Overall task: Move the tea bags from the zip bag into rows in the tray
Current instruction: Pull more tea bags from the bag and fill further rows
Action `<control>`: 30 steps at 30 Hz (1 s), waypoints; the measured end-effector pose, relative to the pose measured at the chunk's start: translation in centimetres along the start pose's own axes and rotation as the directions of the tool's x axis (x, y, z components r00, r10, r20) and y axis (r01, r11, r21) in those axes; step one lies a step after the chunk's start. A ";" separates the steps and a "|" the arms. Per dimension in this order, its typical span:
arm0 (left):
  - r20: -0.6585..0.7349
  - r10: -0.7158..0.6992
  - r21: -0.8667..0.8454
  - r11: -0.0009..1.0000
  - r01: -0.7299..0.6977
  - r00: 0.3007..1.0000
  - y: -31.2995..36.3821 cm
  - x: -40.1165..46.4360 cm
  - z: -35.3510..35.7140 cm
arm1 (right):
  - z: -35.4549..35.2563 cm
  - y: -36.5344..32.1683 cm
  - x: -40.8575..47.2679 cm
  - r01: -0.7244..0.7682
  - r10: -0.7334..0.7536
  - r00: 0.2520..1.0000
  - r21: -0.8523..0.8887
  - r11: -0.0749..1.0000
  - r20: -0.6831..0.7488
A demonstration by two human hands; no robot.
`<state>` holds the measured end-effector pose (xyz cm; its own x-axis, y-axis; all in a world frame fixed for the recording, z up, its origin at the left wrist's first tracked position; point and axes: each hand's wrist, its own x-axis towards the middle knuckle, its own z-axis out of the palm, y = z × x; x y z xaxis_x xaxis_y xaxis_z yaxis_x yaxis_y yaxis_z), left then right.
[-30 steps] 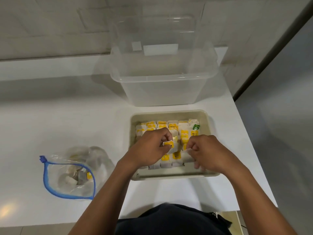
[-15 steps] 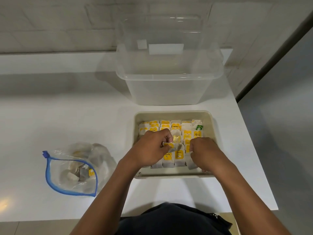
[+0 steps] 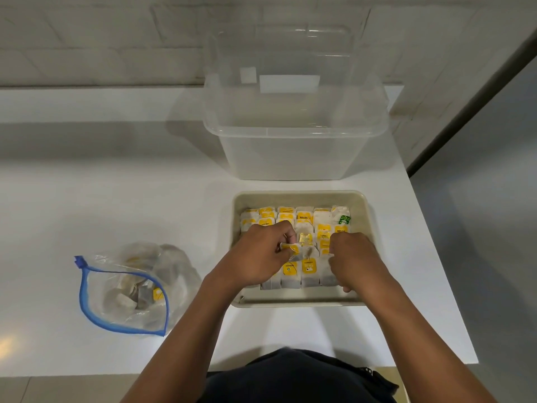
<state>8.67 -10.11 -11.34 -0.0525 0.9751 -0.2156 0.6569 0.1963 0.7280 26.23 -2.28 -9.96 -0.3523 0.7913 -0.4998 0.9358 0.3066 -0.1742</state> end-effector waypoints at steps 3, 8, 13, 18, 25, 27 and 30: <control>0.022 -0.014 -0.030 0.999 0.015 1.000 0.1 0.1 0.2 | -0.5 0.2 -0.5 0.017 -0.016 0.999 0.028 0.999 -0.039; 0.059 -0.014 -0.036 0.999 0.016 0.998 0.8 0.8 0.7 | -3.3 1.6 -1.6 0.089 -0.059 0.990 0.249 0.964 -0.124; 0.111 0.028 -0.093 0.995 -0.017 0.993 2.1 1.9 1.6 | -4.3 2.9 -2.4 0.136 -0.055 0.974 0.373 0.918 -0.220; 0.332 0.040 -0.106 0.994 -0.005 0.943 3.7 3.3 3.3 | -3.4 4.0 -2.5 0.104 -0.004 0.974 0.437 0.893 -0.225; 0.478 0.060 -0.025 0.998 -0.055 0.876 5.2 4.6 5.4 | -2.4 4.5 -2.0 0.077 0.035 0.978 0.507 0.858 -0.208; 0.472 0.044 0.065 0.994 -0.085 0.881 5.8 5.0 5.5 | -2.5 4.6 -1.8 0.075 0.040 0.978 0.521 0.850 -0.206; 0.491 -0.014 0.195 0.976 -0.094 0.871 6.3 5.5 6.0 | -2.5 4.6 -1.6 0.077 0.038 0.978 0.525 0.847 -0.203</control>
<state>17.03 -4.10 -11.80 0.3146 0.7956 -0.5177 0.7929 0.0796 0.6041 31.03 -0.88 -7.85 -0.3127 0.8933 -0.3230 0.7740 0.0424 -0.6318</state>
